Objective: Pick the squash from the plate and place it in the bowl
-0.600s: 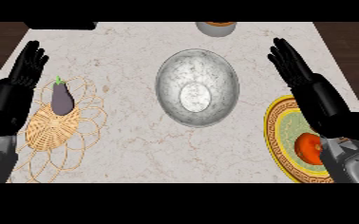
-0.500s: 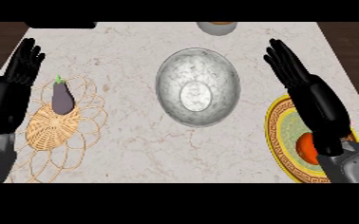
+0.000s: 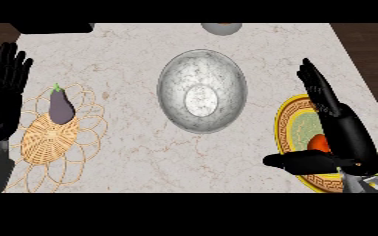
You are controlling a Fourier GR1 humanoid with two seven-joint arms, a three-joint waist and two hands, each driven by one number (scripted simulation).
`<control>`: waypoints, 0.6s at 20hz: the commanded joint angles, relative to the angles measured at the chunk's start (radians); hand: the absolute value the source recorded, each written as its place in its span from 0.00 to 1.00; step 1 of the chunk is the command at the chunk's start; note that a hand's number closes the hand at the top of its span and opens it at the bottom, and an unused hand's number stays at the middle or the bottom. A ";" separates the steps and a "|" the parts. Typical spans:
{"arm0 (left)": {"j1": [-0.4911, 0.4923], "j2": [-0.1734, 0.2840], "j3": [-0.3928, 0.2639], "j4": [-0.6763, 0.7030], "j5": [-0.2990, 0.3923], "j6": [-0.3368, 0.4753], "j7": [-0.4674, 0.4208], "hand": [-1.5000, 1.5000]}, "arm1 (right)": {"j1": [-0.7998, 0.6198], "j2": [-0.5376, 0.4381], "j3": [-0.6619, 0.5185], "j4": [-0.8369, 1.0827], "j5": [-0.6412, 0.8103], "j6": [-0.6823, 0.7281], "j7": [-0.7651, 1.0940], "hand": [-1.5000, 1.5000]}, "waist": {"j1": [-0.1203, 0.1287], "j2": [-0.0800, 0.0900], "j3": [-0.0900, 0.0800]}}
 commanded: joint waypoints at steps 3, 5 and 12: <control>-0.013 -0.010 0.029 0.007 0.020 -0.014 0.019 0.50 | 0.325 -0.058 0.053 -0.206 0.236 -0.133 -0.131 0.00 | 0.004 0.005 0.002; -0.029 -0.056 -0.007 0.008 -0.015 0.023 0.026 0.50 | 0.368 -0.121 0.004 -0.267 0.260 -0.127 -0.086 0.00 | 0.007 0.007 0.002; 0.000 -0.011 0.038 -0.030 0.014 -0.010 0.051 0.50 | 0.511 -0.386 -0.214 -0.522 0.311 -0.045 0.285 0.00 | -0.007 0.001 -0.001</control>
